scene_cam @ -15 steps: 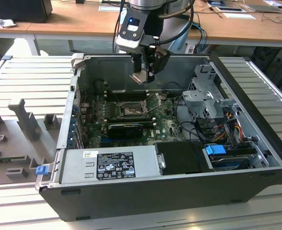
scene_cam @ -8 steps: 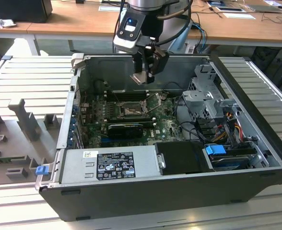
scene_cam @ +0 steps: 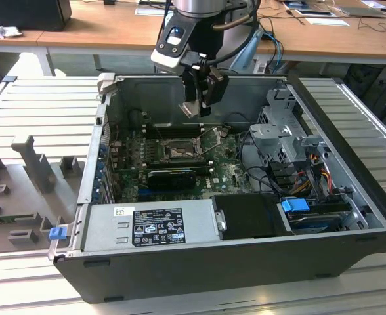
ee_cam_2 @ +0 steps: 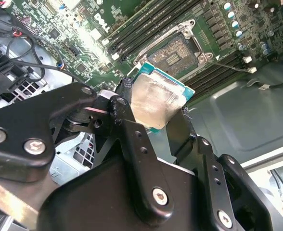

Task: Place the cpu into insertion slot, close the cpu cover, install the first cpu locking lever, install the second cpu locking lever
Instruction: 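Place the cpu into insertion slot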

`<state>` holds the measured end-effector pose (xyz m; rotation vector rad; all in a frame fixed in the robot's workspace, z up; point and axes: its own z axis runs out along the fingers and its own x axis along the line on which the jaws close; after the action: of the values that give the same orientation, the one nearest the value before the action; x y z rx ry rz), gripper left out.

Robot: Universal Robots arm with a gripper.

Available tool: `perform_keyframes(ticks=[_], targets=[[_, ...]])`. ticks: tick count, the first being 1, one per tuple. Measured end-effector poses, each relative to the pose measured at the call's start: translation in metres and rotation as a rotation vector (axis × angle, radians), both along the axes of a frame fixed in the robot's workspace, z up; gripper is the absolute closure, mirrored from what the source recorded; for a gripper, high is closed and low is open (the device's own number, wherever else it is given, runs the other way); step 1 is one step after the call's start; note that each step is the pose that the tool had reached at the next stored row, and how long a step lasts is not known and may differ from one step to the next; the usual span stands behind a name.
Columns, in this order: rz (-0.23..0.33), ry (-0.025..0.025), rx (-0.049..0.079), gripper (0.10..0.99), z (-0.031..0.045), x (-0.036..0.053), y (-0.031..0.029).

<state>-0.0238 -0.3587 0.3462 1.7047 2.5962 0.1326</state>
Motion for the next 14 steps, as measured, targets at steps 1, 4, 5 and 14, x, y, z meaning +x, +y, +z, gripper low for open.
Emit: perform_keyframes(ticks=[1,4,5,14], targets=[[0.0,0.0,0.0,0.557,-0.0006,0.0,0.0],[0.0,0.0,0.0,0.557,-0.0037,0.0,0.0],[-0.001,-0.0009,0.0,0.557,-0.006,0.0,0.0],[-0.041,-0.0012,-0.001,0.557,-0.0115,0.0,0.0]])
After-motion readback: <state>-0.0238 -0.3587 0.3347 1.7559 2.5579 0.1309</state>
